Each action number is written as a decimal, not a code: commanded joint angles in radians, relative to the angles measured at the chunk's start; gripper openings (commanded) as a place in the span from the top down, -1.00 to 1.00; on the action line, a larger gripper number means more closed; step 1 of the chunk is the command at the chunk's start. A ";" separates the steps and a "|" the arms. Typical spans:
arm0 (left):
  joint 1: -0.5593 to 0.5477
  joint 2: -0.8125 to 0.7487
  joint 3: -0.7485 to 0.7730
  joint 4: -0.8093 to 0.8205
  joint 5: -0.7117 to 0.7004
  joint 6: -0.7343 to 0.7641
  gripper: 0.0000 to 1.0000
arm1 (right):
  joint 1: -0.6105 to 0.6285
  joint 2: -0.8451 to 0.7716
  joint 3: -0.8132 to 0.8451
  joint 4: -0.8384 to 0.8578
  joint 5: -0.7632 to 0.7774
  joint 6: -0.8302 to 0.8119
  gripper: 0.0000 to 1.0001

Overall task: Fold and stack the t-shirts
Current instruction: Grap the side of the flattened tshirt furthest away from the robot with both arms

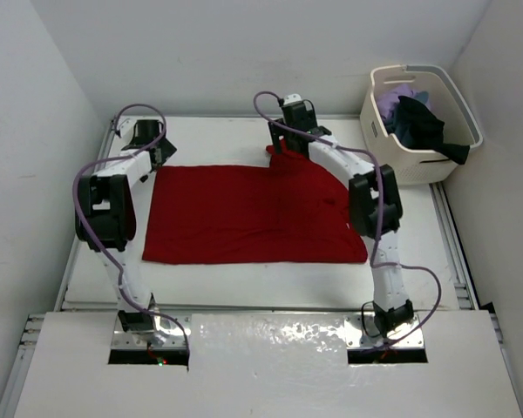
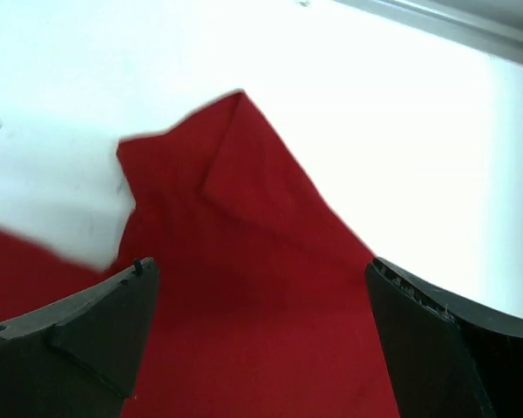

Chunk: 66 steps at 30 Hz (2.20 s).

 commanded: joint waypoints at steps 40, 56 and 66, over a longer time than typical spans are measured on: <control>0.029 0.289 0.227 -0.052 0.008 0.022 1.00 | -0.025 0.175 0.151 0.316 -0.195 -0.055 -0.41; 0.027 0.228 0.164 0.026 -0.014 0.047 1.00 | -0.028 0.267 0.209 0.217 -0.195 -0.075 -0.12; 0.027 0.228 0.166 0.023 -0.015 0.047 1.00 | -0.039 0.306 0.209 0.195 -0.154 -0.021 0.03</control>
